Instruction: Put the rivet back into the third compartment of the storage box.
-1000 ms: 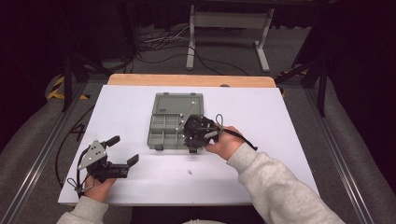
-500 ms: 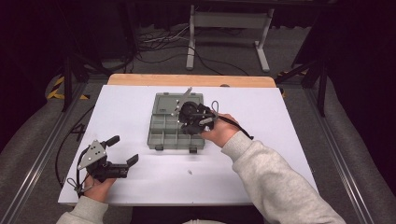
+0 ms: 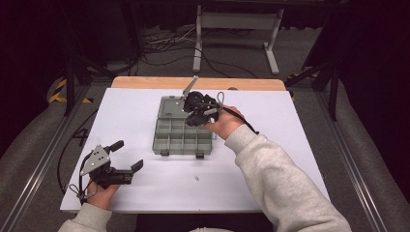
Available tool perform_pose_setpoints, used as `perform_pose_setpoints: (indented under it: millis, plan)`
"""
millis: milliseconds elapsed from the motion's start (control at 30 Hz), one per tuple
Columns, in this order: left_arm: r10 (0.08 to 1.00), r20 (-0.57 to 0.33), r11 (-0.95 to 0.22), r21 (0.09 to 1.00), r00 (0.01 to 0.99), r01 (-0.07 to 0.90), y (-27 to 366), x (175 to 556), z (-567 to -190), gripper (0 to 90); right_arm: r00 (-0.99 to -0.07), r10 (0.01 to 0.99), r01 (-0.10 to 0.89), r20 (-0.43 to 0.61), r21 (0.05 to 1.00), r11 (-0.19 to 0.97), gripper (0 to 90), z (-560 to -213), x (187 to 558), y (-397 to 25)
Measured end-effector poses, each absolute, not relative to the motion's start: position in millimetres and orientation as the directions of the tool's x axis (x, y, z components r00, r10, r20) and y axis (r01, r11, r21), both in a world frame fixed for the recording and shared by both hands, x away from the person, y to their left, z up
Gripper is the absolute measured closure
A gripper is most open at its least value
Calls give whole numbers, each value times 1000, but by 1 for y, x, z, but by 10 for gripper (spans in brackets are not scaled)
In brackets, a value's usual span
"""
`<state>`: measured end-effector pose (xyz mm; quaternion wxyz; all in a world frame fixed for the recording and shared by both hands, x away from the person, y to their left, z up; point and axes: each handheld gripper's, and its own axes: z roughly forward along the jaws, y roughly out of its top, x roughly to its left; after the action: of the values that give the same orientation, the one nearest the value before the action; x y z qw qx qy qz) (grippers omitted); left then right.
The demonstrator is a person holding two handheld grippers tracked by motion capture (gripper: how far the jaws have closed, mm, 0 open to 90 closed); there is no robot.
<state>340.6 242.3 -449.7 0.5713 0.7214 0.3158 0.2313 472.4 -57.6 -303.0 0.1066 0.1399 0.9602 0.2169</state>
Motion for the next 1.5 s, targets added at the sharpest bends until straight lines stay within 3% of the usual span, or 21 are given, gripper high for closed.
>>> perform_pose_setpoints:
  millis: [567,1500]
  plan:
    - [716,-22,-157,969,698,191,243,341,-450,2,-909,394,299,-137,446,843,820,-323,514,-60]
    - [717,-26,-152,969,697,193,244,341,-450,2,-897,430,355,-101,412,839,820,-375,534,-55]
